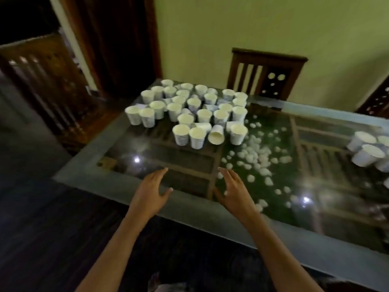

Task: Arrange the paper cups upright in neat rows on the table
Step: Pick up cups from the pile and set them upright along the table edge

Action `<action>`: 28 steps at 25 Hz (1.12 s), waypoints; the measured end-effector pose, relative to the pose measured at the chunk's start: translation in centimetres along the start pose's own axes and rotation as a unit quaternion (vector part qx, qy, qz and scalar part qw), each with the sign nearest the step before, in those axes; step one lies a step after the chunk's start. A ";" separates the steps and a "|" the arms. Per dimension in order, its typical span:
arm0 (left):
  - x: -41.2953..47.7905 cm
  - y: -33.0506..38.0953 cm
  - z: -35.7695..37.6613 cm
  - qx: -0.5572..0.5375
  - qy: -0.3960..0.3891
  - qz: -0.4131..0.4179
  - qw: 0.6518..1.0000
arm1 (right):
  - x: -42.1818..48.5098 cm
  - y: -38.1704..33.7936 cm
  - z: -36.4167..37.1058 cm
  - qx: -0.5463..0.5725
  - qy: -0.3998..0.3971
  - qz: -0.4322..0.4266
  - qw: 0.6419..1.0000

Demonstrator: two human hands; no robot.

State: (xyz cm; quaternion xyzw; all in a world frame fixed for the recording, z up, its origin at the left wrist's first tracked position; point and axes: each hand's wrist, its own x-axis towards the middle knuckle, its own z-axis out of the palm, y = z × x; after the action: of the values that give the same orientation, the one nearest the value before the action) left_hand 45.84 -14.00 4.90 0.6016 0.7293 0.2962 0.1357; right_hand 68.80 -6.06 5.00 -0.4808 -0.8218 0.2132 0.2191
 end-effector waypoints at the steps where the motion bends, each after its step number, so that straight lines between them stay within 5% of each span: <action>1: -0.5 -2.1 -1.7 0.004 0.013 -0.014 1.000 | 1.0 -2.1 1.7 -0.001 -0.006 -0.013 1.000; 13: 1.6 -22.8 -18.5 0.008 0.045 -0.083 0.996 | 12.8 -23.0 19.3 0.062 -0.050 -0.054 0.995; 28: 21.5 -33.8 -17.0 0.005 -0.057 -0.043 0.997 | 29.9 -23.3 26.6 0.080 -0.075 0.088 0.990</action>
State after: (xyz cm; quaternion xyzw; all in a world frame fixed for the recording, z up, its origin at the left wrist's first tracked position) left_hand 4.33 -1.39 1.60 0.5862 0.7471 0.2520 0.1866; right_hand 24.31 6.18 1.06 -0.5149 -0.7705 0.3328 0.1748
